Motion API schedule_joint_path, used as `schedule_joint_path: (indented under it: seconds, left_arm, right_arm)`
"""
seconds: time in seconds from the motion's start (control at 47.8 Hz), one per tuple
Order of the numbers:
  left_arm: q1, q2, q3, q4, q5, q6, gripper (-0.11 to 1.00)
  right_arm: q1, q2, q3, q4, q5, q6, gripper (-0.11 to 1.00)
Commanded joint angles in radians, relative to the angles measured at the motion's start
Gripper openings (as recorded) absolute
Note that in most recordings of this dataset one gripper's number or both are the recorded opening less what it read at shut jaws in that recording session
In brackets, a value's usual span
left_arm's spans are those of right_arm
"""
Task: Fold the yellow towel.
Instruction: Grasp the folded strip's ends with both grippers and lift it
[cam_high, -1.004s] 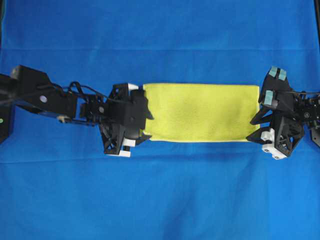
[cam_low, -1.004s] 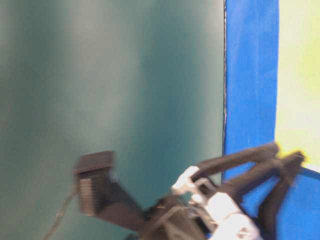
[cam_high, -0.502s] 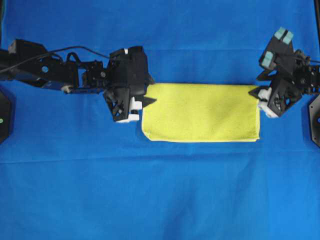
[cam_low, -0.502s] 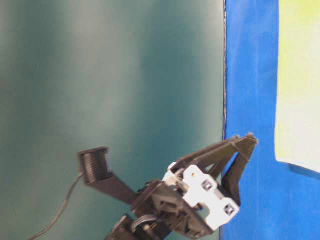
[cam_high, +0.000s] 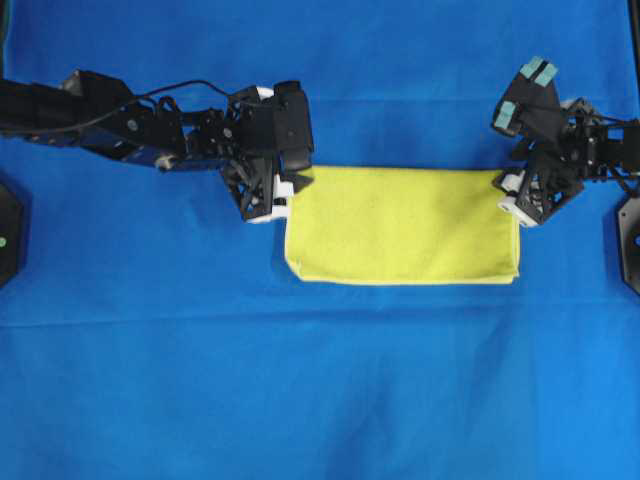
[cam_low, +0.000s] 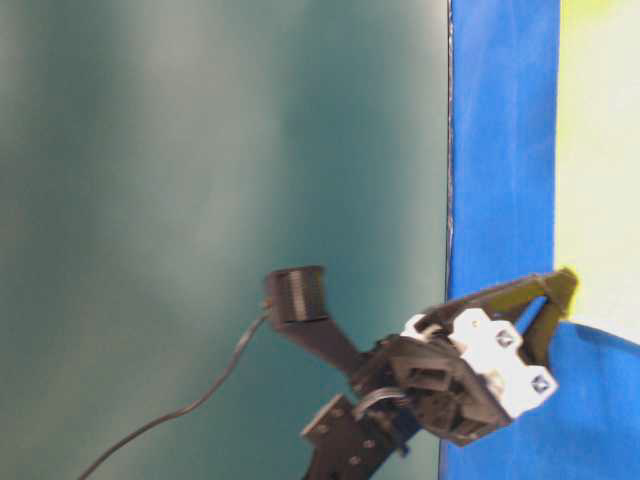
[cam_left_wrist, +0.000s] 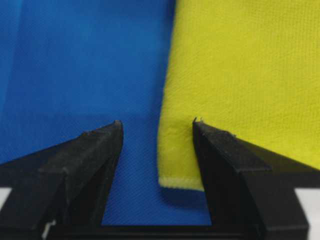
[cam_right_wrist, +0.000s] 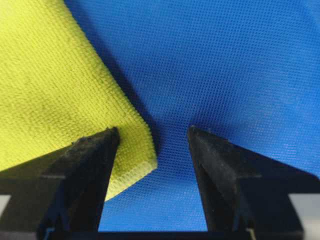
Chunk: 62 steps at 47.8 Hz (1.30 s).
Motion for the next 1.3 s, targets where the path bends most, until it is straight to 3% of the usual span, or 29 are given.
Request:
schedule_joint_path:
  seconds: [0.0,0.167,0.272,0.356,0.502,0.858,1.276]
  left_arm:
    - [0.014,0.008,-0.021,0.000,-0.008,0.005,0.54]
    - [0.018,0.020,-0.021,0.000,0.003,0.005,0.52]
    - [0.012,0.018,-0.023,0.002,0.020,0.008,0.43]
    - [0.005,0.018,-0.023,0.000,0.044,0.011,0.28]
    - [-0.005,0.018,-0.031,0.000,0.086,0.012,0.03]
    - [-0.006,-0.054,-0.063,0.000,0.196,-0.002,0.03]
    - [-0.017,-0.344,-0.072,0.000,0.344,-0.012,0.03]
  right_arm:
    - [-0.003,0.008,-0.012,-0.003,-0.012,0.002,0.60]
    - [-0.003,0.006,-0.011,-0.002,-0.012,0.002,0.60]
    - [0.000,0.005,-0.011,-0.002,-0.012,-0.002,0.56]
    - [0.002,0.003,-0.011,-0.002,-0.015,-0.002,0.41]
    - [0.005,-0.005,-0.005,-0.002,-0.023,-0.002,0.02]
    - [0.005,-0.104,0.006,0.011,-0.003,0.005,0.01]
    - [0.063,-0.454,-0.084,0.011,0.316,0.003,0.01]
